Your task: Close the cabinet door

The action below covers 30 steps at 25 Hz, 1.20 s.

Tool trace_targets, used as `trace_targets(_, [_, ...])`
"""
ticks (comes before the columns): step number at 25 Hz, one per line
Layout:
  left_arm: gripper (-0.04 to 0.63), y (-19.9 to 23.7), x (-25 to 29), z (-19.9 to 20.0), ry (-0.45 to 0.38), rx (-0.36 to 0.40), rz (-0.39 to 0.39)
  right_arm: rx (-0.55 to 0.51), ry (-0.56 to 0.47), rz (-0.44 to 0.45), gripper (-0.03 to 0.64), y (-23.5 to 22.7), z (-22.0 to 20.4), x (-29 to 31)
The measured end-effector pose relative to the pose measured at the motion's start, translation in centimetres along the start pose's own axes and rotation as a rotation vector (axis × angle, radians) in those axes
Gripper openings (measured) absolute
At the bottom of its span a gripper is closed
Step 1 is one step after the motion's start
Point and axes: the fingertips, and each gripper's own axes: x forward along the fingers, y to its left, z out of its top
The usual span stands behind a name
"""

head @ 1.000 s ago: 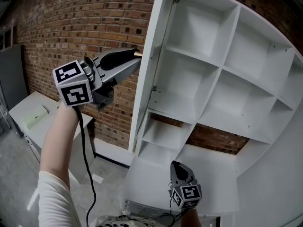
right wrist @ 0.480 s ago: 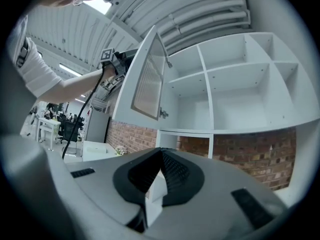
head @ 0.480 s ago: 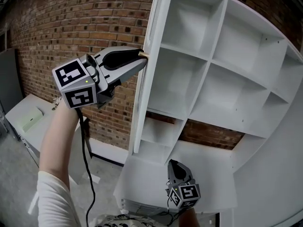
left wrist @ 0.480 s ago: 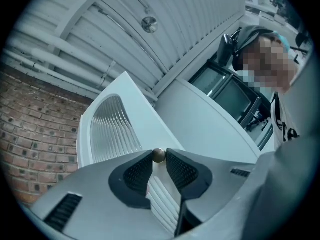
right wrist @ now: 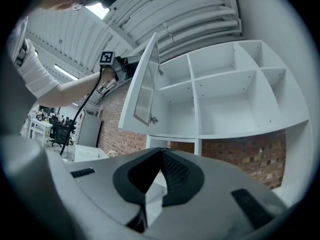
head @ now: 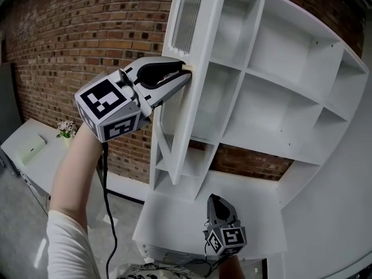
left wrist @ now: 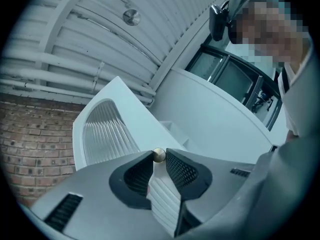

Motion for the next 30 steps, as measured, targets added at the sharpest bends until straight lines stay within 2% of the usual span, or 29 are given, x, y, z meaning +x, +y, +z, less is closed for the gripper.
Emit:
trace_targets(6, [0.092, -1.2, 3.6, -1.0, 0.05, 0.041, 0.036, 0.017, 0.009, -0.048, 0.005, -2.3, -0.8, -1.0])
trace_targets(10, [0.092, -1.8, 6.1, -1.7, 0.071, 0.043, 0.075, 0.019, 0.016, -0.064, 0.005, -3.9, -1.1, -1.5])
trace_targets(15, [0.092, -2.2, 9.5, -3.0, 0.099, 0.006, 0.114, 0.008, 0.014, -0.095, 0.005, -6.3, -0.4, -1.6])
trace_targets(20, [0.092, -2.1, 12.6, -4.2, 0.124, 0.042, 0.159, -0.017, 0.027, -0.131, 0.005, -8.4, 0.4, -1.6])
trace_targets(30, [0.091, -1.8, 16.6, -6.8, 0.2, 0.059, 0.18, -0.025, 0.029, -0.159, 0.005, -10.1, 0.1, -2.5])
